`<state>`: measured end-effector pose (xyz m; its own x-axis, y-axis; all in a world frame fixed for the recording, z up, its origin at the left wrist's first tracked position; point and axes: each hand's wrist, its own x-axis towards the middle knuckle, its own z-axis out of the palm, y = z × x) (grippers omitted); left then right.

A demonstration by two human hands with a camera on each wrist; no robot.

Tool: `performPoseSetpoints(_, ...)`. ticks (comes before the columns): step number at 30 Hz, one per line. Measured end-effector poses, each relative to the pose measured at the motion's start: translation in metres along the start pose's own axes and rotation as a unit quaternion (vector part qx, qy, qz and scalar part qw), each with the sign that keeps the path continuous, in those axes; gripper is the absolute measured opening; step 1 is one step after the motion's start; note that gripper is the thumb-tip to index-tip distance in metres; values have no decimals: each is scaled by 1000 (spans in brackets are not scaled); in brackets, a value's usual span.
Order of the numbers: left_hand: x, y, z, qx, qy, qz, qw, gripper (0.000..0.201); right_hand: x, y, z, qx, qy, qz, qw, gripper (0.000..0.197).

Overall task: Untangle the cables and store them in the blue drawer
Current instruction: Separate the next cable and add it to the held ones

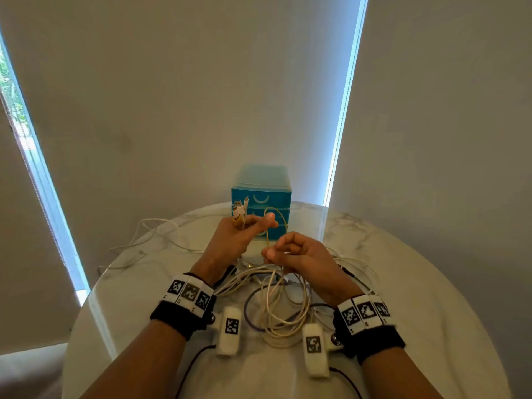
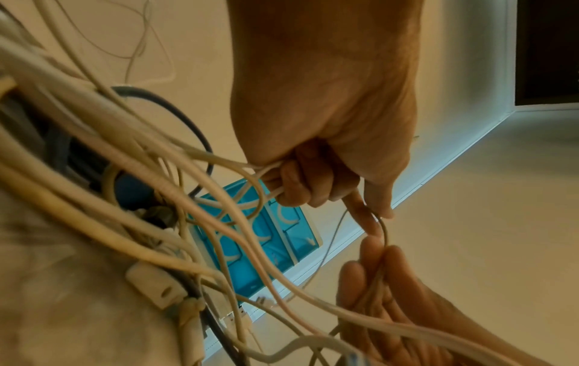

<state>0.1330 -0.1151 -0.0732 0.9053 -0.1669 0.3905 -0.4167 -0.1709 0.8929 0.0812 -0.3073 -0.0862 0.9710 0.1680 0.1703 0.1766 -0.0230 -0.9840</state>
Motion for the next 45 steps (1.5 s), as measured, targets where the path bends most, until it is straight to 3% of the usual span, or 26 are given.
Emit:
performPoseSetpoints(5,1,-7,-1,-35,-29,30,998,37,7,1,-7,151,98,50,982,41)
performPoseSetpoints(10,-2,0,-1,30,-107,15,994,31,8,8,-24,383,121,77,913,54)
performPoseSetpoints(16,-3,-4,-8,86,-195,-47,976,30,15,3,-33,486,171,11,857,31)
performPoseSetpoints(18,-2,-5,-10,78,-184,-47,979,29,16,4,-35,514,182,2,838,22)
performPoseSetpoints(20,-1,-4,-11,40,-124,-50,990,29,16,5,-37,526,191,-10,829,24)
performPoseSetpoints(21,-1,-4,-10,12,-91,-62,994,34,16,5,-37,511,190,-10,838,26)
performPoseSetpoints(23,1,-2,-8,-58,-54,-86,993,47,16,4,-33,437,160,2,885,28)
performPoseSetpoints(25,6,-1,-2,-137,-50,-113,983,56,16,2,-20,351,106,31,930,30)
performPoseSetpoints(27,11,0,4,-212,-52,-154,964,52,16,2,-2,301,65,54,950,30)
performPoseSetpoints(30,12,-5,12,-241,-84,-176,951,49,18,5,15,281,73,52,956,28)
performPoseSetpoints(34,10,-8,16,-225,-62,-170,957,48,17,9,18,253,81,32,963,28)
performPoseSetpoints(41,13,2,17,-215,-28,-142,966,87,15,6,21,253,81,-5,964,32)
performPoseSetpoints(45,5,3,19,-159,-9,-97,982,71,15,9,24,178,70,14,982,35)
